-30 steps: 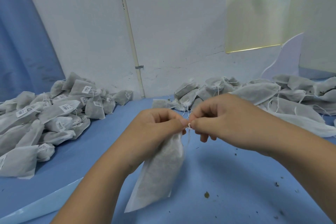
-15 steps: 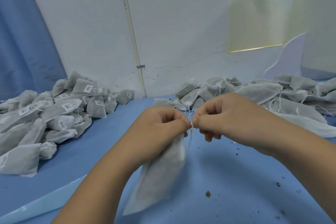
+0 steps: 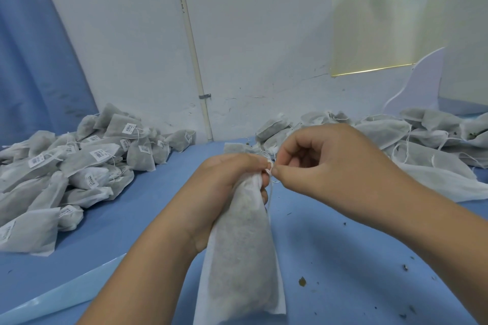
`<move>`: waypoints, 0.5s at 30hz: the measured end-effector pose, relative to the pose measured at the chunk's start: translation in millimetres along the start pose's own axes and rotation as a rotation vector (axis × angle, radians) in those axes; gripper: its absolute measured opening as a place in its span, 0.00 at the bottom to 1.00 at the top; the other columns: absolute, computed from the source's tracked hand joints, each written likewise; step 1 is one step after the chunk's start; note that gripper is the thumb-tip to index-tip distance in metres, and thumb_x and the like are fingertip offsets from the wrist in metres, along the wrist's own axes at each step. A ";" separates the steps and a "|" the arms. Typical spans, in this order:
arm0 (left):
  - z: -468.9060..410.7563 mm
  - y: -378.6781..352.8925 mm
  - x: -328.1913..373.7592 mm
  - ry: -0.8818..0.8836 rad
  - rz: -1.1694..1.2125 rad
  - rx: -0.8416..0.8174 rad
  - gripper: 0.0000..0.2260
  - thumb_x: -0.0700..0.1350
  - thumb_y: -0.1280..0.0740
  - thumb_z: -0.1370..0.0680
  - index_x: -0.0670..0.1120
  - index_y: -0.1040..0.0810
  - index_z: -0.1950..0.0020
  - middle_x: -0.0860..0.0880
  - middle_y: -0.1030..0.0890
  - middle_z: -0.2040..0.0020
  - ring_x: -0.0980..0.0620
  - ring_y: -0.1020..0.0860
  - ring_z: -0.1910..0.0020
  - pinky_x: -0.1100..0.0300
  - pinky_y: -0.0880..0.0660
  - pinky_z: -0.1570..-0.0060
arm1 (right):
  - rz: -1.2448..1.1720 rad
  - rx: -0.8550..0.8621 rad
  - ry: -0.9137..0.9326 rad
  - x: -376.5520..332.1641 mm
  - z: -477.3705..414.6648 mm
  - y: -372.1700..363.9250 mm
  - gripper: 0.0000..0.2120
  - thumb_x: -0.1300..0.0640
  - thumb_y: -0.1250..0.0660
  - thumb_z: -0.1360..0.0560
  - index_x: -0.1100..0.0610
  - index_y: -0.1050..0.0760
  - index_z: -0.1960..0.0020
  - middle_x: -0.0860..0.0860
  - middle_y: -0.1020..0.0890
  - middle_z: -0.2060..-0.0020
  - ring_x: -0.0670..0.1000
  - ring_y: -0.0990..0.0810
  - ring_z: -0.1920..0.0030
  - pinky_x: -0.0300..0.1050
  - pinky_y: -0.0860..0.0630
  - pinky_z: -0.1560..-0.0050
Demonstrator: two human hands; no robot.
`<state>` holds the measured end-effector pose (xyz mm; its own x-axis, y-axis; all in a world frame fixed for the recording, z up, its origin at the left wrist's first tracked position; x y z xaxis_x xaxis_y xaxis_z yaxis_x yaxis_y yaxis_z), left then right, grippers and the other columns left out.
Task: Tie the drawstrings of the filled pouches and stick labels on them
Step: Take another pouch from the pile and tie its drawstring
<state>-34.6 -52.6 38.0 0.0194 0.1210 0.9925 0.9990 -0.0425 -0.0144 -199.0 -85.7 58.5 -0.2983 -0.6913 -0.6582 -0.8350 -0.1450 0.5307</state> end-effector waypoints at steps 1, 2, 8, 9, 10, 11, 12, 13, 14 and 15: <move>0.1 0.0 -0.5 -0.006 -0.015 0.007 0.08 0.46 0.30 0.30 0.44 0.22 0.66 0.48 0.26 0.68 0.52 0.28 0.72 0.58 0.30 0.68 | 0.014 -0.006 0.009 -0.6 0.4 -0.4 0.06 0.58 0.28 0.32 0.52 0.20 0.67 0.44 0.22 0.74 0.41 0.29 0.75 0.33 0.32 0.74; 0.2 0.0 -0.7 -0.011 -0.025 0.013 0.08 0.46 0.30 0.30 0.44 0.22 0.67 0.48 0.26 0.69 0.52 0.28 0.71 0.57 0.30 0.68 | 0.025 -0.006 0.016 -1.0 1.0 -0.5 0.06 0.58 0.29 0.31 0.52 0.20 0.67 0.43 0.22 0.75 0.41 0.29 0.75 0.32 0.32 0.75; 0.0 -0.7 0.8 -0.032 -0.045 0.032 0.08 0.46 0.30 0.30 0.45 0.22 0.67 0.49 0.25 0.69 0.52 0.27 0.71 0.58 0.29 0.67 | 0.054 0.010 0.007 -1.2 1.2 1.2 0.05 0.56 0.31 0.32 0.51 0.19 0.66 0.43 0.21 0.73 0.40 0.28 0.74 0.32 0.32 0.74; -0.2 -0.8 0.6 -0.033 -0.046 0.042 0.08 0.46 0.30 0.30 0.46 0.22 0.67 0.49 0.25 0.68 0.52 0.27 0.71 0.58 0.30 0.66 | 0.060 0.028 0.006 -0.9 0.8 2.5 0.05 0.56 0.31 0.32 0.51 0.20 0.66 0.43 0.21 0.73 0.40 0.28 0.74 0.33 0.31 0.74; -0.3 -0.9 0.5 -0.034 -0.043 0.052 0.08 0.47 0.29 0.30 0.46 0.21 0.67 0.49 0.25 0.68 0.52 0.27 0.71 0.57 0.30 0.66 | 0.063 0.043 0.006 -1.0 0.5 3.7 0.05 0.57 0.31 0.32 0.51 0.20 0.66 0.44 0.21 0.73 0.40 0.28 0.74 0.33 0.31 0.74; -0.3 -0.9 0.4 -0.036 -0.038 0.062 0.08 0.47 0.29 0.30 0.46 0.21 0.67 0.48 0.25 0.68 0.52 0.27 0.70 0.57 0.30 0.66 | 0.057 0.050 0.007 -1.7 0.3 4.7 0.05 0.57 0.32 0.32 0.51 0.20 0.66 0.44 0.21 0.73 0.40 0.28 0.74 0.32 0.32 0.74; -0.1 -1.0 0.5 -0.037 -0.032 0.070 0.08 0.46 0.30 0.30 0.46 0.21 0.67 0.48 0.25 0.68 0.51 0.27 0.70 0.57 0.30 0.65 | 0.046 0.052 0.006 -2.8 0.5 5.2 0.05 0.57 0.32 0.32 0.51 0.20 0.66 0.44 0.21 0.74 0.40 0.28 0.75 0.32 0.33 0.75; 0.0 -1.2 0.6 -0.038 -0.028 0.077 0.08 0.46 0.30 0.30 0.45 0.21 0.67 0.48 0.24 0.68 0.51 0.27 0.71 0.57 0.30 0.65 | 0.039 0.050 0.007 -3.7 0.7 5.2 0.05 0.56 0.33 0.33 0.52 0.20 0.66 0.44 0.22 0.74 0.40 0.29 0.75 0.32 0.33 0.75; 0.4 -1.3 0.8 -0.039 -0.026 0.080 0.08 0.46 0.30 0.30 0.45 0.21 0.67 0.48 0.24 0.68 0.51 0.27 0.71 0.57 0.29 0.66 | 0.038 0.046 0.010 -4.5 1.3 4.7 0.05 0.55 0.33 0.33 0.52 0.20 0.67 0.44 0.22 0.75 0.40 0.29 0.76 0.32 0.34 0.76; 0.7 -1.6 0.9 -0.041 -0.028 0.080 0.08 0.46 0.30 0.30 0.45 0.21 0.67 0.49 0.25 0.69 0.51 0.27 0.71 0.58 0.29 0.66 | 0.042 0.041 0.012 -5.1 1.8 3.7 0.05 0.54 0.32 0.33 0.52 0.20 0.67 0.44 0.22 0.75 0.41 0.30 0.76 0.32 0.34 0.76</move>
<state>-36.1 -51.8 38.8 -0.0081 0.1615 0.9868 0.9992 0.0404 0.0016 -201.4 -81.4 62.9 -0.3284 -0.7046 -0.6290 -0.8402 -0.0863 0.5354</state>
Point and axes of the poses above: each hand's wrist, its own z-axis away from the middle knuckle, its own y-axis out of the back of the hand, x = y × z, the point moved 1 cm from there along -z, towards the middle knuckle
